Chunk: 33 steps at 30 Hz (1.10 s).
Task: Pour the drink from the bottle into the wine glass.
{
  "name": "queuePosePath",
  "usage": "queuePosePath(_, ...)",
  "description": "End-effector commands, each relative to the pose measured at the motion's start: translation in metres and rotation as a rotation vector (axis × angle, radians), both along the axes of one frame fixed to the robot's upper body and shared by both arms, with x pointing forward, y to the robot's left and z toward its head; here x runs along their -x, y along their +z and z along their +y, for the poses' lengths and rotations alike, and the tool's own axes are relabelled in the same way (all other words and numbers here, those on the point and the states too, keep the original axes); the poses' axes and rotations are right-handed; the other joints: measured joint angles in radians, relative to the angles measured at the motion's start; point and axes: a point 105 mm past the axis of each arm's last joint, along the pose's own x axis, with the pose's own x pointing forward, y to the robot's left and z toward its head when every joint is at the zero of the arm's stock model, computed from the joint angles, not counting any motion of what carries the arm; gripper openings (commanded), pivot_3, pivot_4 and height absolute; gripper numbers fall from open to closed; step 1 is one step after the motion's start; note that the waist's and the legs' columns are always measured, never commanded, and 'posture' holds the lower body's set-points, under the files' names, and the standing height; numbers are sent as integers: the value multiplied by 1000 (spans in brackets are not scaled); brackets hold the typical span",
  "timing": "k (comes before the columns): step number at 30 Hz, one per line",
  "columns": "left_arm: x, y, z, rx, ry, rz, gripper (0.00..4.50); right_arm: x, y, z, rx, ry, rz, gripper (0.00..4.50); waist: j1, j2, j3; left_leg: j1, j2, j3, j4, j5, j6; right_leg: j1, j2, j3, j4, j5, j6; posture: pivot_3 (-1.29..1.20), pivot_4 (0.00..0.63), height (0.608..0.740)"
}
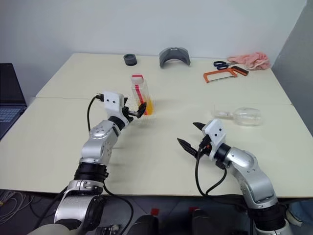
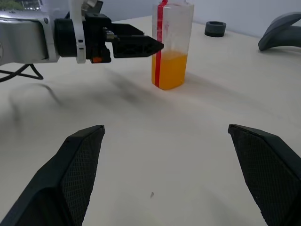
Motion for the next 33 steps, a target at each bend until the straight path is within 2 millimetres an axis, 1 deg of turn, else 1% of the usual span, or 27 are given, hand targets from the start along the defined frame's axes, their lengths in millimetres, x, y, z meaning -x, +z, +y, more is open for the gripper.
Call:
queuePosePath(1, -8, 26, -7, -4, 16, -92, 4488, 0, 15, 2, -21, 9, -48, 4500, 1, 0, 0, 0, 0, 0, 0, 0, 0, 0, 0, 0, 0, 0, 0, 0, 150, 740)
queuePosePath(9, -21, 38, -16, -9, 52, -119, 4488, -4, 23, 3, -30, 35, -50, 4500, -1, 0, 0, 0, -1, 0, 0, 0, 0, 0, 0, 0, 0, 0, 0, 0, 150, 740)
queuePosePath(17, -34, 51, -15, -8, 117, -131, 4488, -10, 30, 5, -43, 41, -63, 4500, 0, 0, 0, -1, -1, 0, 0, 0, 0, 0, 0, -1, 0, 0, 0, 0, 150, 740)
queuePosePath(24, -38, 59, -24, 3, 110, -140, 4488, -10, 33, 8, -50, 52, -68, 4500, -1, 0, 0, -1, -1, 0, 0, 0, 0, -1, 0, -1, 0, 0, 0, 0, 150, 740)
queuePosePath(33, -43, 62, -21, 3, 168, -128, 4488, -12, 35, 7, -54, 54, -69, 4500, -1, 0, 0, -1, -1, 0, 0, 0, 0, -1, 0, -1, 0, 0, 0, 0, 150, 740)
